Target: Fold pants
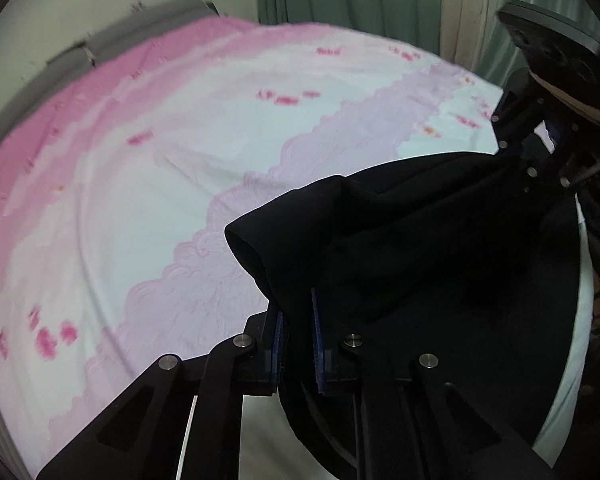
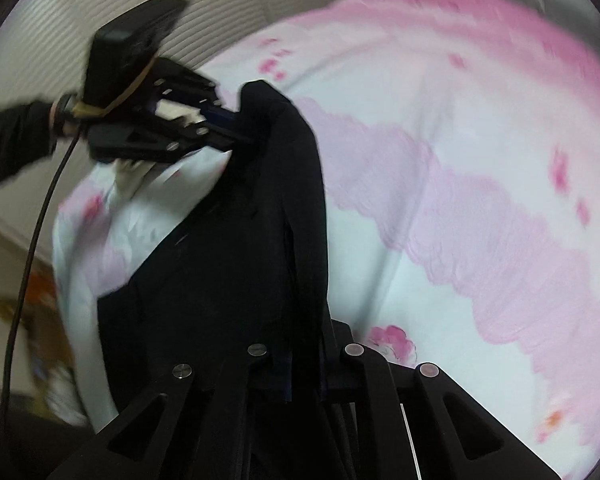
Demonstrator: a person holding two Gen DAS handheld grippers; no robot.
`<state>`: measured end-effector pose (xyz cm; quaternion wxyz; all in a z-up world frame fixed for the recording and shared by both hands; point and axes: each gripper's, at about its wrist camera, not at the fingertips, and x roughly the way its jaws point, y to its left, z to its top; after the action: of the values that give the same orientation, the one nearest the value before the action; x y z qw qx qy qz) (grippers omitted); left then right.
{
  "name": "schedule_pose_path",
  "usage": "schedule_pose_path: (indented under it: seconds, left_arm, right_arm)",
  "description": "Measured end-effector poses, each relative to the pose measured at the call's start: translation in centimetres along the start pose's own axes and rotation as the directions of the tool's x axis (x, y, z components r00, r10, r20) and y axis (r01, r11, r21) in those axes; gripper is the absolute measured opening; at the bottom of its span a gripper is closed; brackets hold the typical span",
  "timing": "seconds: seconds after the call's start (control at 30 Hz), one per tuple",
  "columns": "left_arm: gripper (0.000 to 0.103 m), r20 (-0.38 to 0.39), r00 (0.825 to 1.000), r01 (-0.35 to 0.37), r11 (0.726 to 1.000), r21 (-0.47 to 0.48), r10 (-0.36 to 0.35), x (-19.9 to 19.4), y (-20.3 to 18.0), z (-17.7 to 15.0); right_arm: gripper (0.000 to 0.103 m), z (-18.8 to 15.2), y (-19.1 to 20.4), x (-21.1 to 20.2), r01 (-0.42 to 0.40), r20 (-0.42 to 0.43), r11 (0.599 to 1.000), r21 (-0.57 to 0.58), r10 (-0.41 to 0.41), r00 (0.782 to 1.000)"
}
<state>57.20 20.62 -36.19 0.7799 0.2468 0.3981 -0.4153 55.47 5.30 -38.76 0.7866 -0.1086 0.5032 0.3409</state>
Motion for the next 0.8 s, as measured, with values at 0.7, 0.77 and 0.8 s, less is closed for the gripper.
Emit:
schedule_pose_path:
  seconds: [0.7, 0.77, 0.8]
  left_arm:
    - [0.014, -0.102, 0.963, -0.254, 0.967, -0.026, 0.25, -4.6, -16.8, -22.9]
    - [0.014, -0.11, 0.959, -0.265, 0.964, -0.031, 0.26, -3.9, -17.0, -23.8]
    - [0.016, -0.107, 0.958, -0.274, 0.961, -0.047, 0.268, -3.9, -16.9, -24.2]
  right_arm:
    - [0.009, -13.6, 25.6, 1.8, 0.202, 0.098, 0.827, -0.525, -0.177, 0.979]
    - [0.009, -14.9, 26.3, 3.5, 0.2, 0.083, 0.828, -0.523, -0.185, 0.979]
    - [0.009, -15.3, 26.5, 4.3, 0.203, 0.073, 0.829, -0.521, -0.194, 0.978]
